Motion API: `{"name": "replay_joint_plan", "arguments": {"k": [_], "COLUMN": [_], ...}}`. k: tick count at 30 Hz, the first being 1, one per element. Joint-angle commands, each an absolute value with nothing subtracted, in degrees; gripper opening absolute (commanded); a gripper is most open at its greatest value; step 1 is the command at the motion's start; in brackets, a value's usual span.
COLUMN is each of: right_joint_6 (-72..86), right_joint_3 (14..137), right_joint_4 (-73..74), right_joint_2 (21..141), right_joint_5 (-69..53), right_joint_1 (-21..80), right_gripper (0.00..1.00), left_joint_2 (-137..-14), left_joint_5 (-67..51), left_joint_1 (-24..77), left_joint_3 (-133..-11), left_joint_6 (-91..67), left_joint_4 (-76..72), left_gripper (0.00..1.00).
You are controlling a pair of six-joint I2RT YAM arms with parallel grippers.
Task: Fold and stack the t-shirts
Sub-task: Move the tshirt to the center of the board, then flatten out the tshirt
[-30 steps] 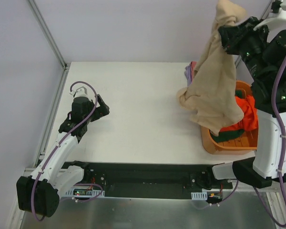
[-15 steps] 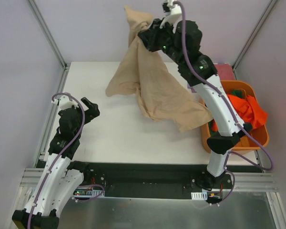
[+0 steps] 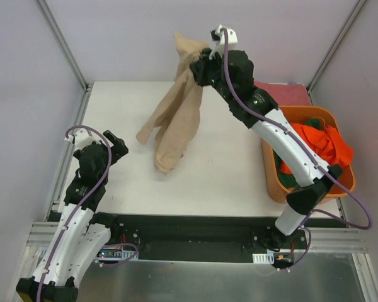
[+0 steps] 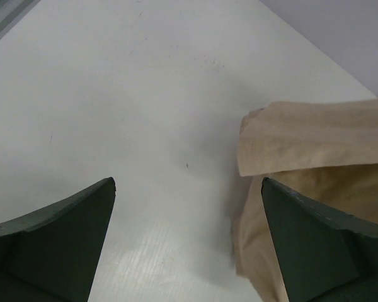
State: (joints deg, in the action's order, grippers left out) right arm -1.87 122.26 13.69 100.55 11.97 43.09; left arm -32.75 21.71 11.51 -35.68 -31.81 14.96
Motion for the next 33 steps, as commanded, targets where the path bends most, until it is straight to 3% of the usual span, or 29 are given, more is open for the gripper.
{"name": "replay_joint_plan", "arguments": {"k": [1,6,10,17,24,28,33], "right_joint_6": [2.54,1.77,-5.26,-6.76,-6.94,-7.03,-8.43], "right_joint_3": [98.25,66.76,55.74,52.47,52.65,53.09,53.61], "right_joint_4": [11.87,8.9,7.73,10.63,12.04,11.87,12.48], "right_joint_2": [87.04,72.37,63.3,63.01,66.35,67.85,70.39], "right_joint_5": [11.28,10.02,9.75,20.2,17.76,18.02,12.76], "right_joint_1": [38.51,37.0,37.0,37.0,37.0,37.0,37.26], "right_gripper": [0.11,0.55,0.97,0.96,0.96,0.96,0.96], "left_joint_2": [-35.06,-40.68,-48.23,-66.68,-81.63,-88.14,-93.07], "left_joint_5": [23.38,21.28,14.61,1.86,-12.21,-12.65,-20.03], "left_joint_1": [10.99,10.99,10.9,10.9,10.81,10.81,10.81], "left_joint_3": [-36.12,-37.52,-39.81,-48.07,-55.28,-57.21,-58.63], "left_joint_6": [-33.22,-34.36,-33.93,-32.44,-28.12,-26.46,-25.58], "left_joint_4": [15.29,15.21,13.37,7.74,5.27,4.31,1.33], "left_gripper": [0.99,0.99,0.99,0.99,0.97,0.9,0.69]}}
